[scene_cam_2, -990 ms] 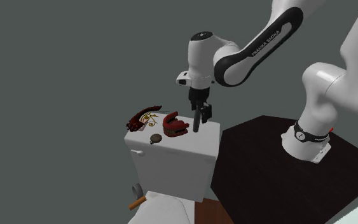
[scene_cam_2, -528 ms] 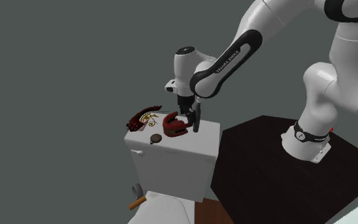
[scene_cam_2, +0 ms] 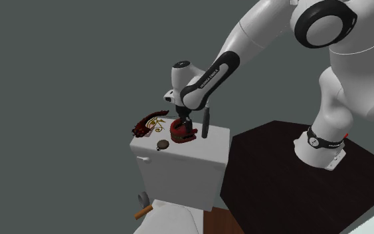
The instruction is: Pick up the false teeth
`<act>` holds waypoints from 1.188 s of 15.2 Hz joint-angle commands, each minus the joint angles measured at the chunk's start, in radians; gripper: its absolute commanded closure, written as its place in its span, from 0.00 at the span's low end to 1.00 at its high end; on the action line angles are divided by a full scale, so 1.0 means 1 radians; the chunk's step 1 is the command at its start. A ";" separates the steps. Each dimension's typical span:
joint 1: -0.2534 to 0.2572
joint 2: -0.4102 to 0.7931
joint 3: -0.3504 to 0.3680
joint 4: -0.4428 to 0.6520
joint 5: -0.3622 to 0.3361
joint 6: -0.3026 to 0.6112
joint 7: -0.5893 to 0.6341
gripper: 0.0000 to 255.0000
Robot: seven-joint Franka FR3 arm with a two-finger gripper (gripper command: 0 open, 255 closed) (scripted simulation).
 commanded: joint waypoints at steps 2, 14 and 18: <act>-0.020 0.052 0.018 0.026 0.022 0.026 -0.015 0.00; -0.036 0.105 0.038 0.045 0.042 0.060 -0.027 1.00; -0.036 0.105 0.039 0.041 0.043 0.064 -0.028 1.00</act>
